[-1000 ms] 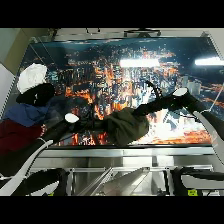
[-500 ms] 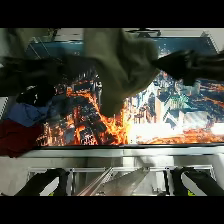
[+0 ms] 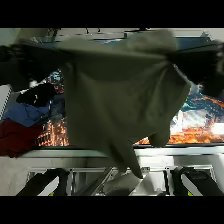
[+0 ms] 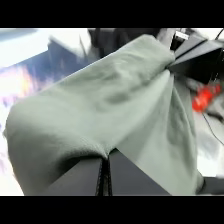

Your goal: Fold the shirts.

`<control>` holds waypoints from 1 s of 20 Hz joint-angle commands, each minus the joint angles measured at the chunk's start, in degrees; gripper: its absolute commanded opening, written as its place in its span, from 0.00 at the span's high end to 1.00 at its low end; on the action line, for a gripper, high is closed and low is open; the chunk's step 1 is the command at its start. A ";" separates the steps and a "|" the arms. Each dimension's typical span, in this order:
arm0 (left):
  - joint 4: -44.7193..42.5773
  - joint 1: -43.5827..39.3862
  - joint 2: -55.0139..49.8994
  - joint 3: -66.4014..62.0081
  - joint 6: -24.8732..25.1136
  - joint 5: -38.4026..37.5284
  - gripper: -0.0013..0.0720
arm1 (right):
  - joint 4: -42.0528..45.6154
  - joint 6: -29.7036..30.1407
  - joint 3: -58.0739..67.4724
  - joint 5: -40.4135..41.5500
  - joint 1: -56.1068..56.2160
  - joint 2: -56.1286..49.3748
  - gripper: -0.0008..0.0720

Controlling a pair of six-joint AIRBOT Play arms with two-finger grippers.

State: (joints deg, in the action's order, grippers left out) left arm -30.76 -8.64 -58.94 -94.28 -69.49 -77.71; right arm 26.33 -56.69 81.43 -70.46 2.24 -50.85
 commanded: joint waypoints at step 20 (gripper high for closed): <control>-17.79 -1.09 -19.41 39.56 -2.49 -2.60 0.01 | 22.32 -5.77 -29.27 5.55 -12.57 -18.40 0.30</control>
State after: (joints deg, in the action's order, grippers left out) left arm -47.92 -10.35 -84.38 -65.10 -73.47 -83.48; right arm 44.34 -60.12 53.30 -63.86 -5.17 -71.96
